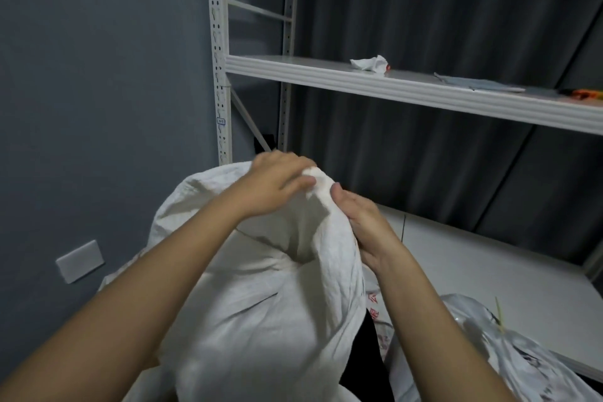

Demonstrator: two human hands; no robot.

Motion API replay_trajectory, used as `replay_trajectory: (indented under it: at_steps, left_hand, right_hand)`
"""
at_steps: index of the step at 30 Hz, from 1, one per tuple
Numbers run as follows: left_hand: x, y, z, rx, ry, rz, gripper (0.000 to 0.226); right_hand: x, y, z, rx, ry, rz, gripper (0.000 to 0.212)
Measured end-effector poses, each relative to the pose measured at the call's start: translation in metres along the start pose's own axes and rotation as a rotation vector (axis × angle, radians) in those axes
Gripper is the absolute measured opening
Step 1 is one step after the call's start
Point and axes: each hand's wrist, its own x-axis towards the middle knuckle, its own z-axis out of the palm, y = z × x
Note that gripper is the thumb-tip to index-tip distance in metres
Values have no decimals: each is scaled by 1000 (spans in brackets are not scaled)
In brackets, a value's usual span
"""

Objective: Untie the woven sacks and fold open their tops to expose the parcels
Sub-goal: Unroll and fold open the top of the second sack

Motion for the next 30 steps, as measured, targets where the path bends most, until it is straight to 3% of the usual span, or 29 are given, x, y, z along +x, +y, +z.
replay_trajectory:
  at_steps: [2,5,8,10,12,14,17,19,22,25,28,30]
  left_hand:
    - [9,2,-1,-14,8,50,24]
    - [29,-8,-5,55,73,-7,23]
    - [42,-5,3,178,116,-97,25]
    - [47,3,2,146,228,-208,25]
    - [47,9,-11,-17,296,-325,29]
    - [41,15,-29,-182,188,-410,41]
    - [28,30,-56,-192,-82,-474,56]
    - [24,30,-63,-120,-223,-516,50]
    - [28,15,-67,93,-169,-478,32]
    - [38,-2,-74,265,48,-382,27]
    - [49,-12,-76,334,95,-328,29]
    - [58,-22,-73,378,123,-317,20]
  right_hand:
    - [1,-7,-2,-65,-47,-12,29]
    - [-1,-4,-2,-358,59,-108,18]
    - [8,-14,8,-166,61,-16,16]
    - [24,-33,14,5,132,-13,7]
    - [44,-52,17,87,223,-65,25]
    - [64,-65,21,63,263,-107,37]
    - [95,-79,32,-70,210,-128,20]
    - [116,-86,39,-103,217,-145,16]
    - [140,-89,38,-112,244,-163,16]
    - [147,-87,19,-402,117,-269,24]
    - [148,-90,-4,-1066,112,-590,16]
    - [151,-97,-19,-1330,137,-824,15]
